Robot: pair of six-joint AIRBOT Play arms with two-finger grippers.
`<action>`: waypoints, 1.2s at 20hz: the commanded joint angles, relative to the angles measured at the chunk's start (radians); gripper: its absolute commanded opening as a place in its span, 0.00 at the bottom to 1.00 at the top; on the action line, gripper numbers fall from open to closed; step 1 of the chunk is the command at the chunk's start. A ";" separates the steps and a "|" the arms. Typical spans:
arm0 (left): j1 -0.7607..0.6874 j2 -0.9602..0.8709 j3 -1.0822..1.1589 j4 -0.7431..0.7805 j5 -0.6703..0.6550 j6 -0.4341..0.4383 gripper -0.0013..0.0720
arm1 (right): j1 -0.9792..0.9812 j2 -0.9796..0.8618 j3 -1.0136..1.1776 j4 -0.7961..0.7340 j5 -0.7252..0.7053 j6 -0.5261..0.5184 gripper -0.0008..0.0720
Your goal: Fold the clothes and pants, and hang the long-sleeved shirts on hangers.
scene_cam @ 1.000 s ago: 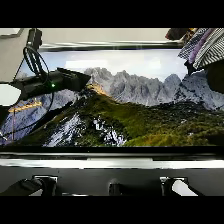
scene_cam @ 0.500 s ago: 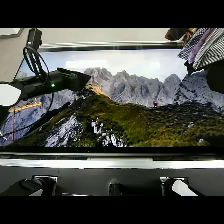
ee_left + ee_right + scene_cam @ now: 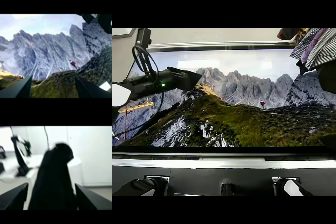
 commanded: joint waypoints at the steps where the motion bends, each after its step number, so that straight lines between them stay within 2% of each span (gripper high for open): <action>1: 0.002 0.026 0.000 0.018 0.001 0.002 0.84 | 0.001 0.078 0.000 0.112 -0.210 0.154 0.92; 2: 0.002 0.036 0.000 0.031 0.001 0.002 0.84 | 0.001 0.078 0.000 0.216 -0.265 0.140 0.91; 3: 0.002 0.046 0.000 0.047 0.001 0.002 0.84 | 0.001 0.071 -0.001 0.394 -0.315 0.066 0.91; 5: 0.002 0.066 0.000 0.081 0.001 -0.012 0.84 | 0.021 0.038 -0.001 0.874 -0.332 -0.264 0.87; 7: 0.002 0.085 0.000 0.140 0.001 -0.105 0.84 | 0.120 -0.012 -0.001 1.193 -0.216 -0.563 0.87; 9: 0.002 0.108 0.000 0.226 -0.006 -0.174 0.84 | 0.261 -0.058 -0.001 1.254 -0.013 -0.744 0.86; 11: 0.007 0.137 0.000 0.322 -0.045 -0.235 0.84 | 0.384 -0.102 -0.018 1.224 0.204 -0.795 0.86; 12: 0.016 0.150 0.000 0.351 -0.085 -0.259 0.84 | 0.439 -0.118 -0.059 1.212 0.293 -0.796 0.80; 13: 0.032 0.159 0.000 0.377 -0.150 -0.279 0.84 | 0.484 -0.123 -0.124 1.213 0.357 -0.796 0.68; 15: 0.072 0.163 0.000 0.405 -0.294 -0.293 0.84 | 0.578 -0.113 -0.306 1.229 0.462 -0.813 0.53; 17: 0.119 0.163 -0.018 0.406 -0.381 -0.293 0.82 | 0.672 -0.070 -0.516 1.258 0.483 -0.863 0.27; 18: 0.139 0.163 -0.033 0.406 -0.409 -0.292 0.70 | 0.715 -0.035 -0.623 1.257 0.460 -0.862 0.17; 19: 0.157 0.163 -0.053 0.406 -0.438 -0.264 0.31 | 0.747 -0.002 -0.711 1.257 0.437 -0.861 0.08; 20: 0.166 0.163 -0.072 0.406 -0.462 -0.224 0.06 | 0.771 0.033 -0.792 1.257 0.408 -0.838 0.08; 24: 0.176 0.163 -0.126 0.430 -0.466 -0.163 0.06 | 0.786 0.096 -0.909 1.254 0.388 -0.817 0.08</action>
